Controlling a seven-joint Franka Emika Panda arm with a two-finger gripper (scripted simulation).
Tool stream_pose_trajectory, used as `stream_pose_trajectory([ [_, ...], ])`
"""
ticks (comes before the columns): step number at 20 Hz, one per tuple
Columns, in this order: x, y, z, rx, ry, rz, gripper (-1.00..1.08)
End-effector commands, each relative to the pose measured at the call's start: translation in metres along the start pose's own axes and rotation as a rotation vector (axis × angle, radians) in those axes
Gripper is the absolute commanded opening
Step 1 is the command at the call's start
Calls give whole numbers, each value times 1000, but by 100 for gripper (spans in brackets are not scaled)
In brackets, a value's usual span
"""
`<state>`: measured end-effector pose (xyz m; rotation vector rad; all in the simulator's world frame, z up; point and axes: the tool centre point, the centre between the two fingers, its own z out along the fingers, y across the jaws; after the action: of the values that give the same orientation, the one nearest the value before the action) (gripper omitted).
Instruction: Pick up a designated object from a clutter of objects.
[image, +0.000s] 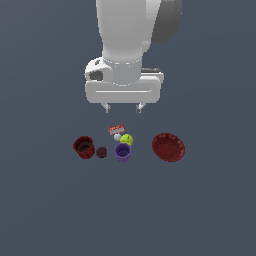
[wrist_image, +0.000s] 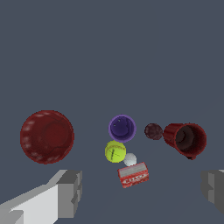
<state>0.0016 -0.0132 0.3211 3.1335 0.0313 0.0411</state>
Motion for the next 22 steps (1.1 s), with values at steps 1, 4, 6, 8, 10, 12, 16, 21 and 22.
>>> stream_pose_trajectory([
  [1,0,0,0,0,0,0,28],
  [4,-1,5,-1,4,1,16,28],
  [6,-1,11,-3,8,2,36,28],
  [8,-2,13,-3,10,3,43,28],
  [10,-2,12,-3,9,2,41,28],
  [12,-2,13,-2,7,2,38,28],
  [16,-2,19,5,-9,-4,13,28],
  [21,-2,35,24,-49,-19,-50,28],
  [22,-2,40,29,-59,-24,-68,28],
])
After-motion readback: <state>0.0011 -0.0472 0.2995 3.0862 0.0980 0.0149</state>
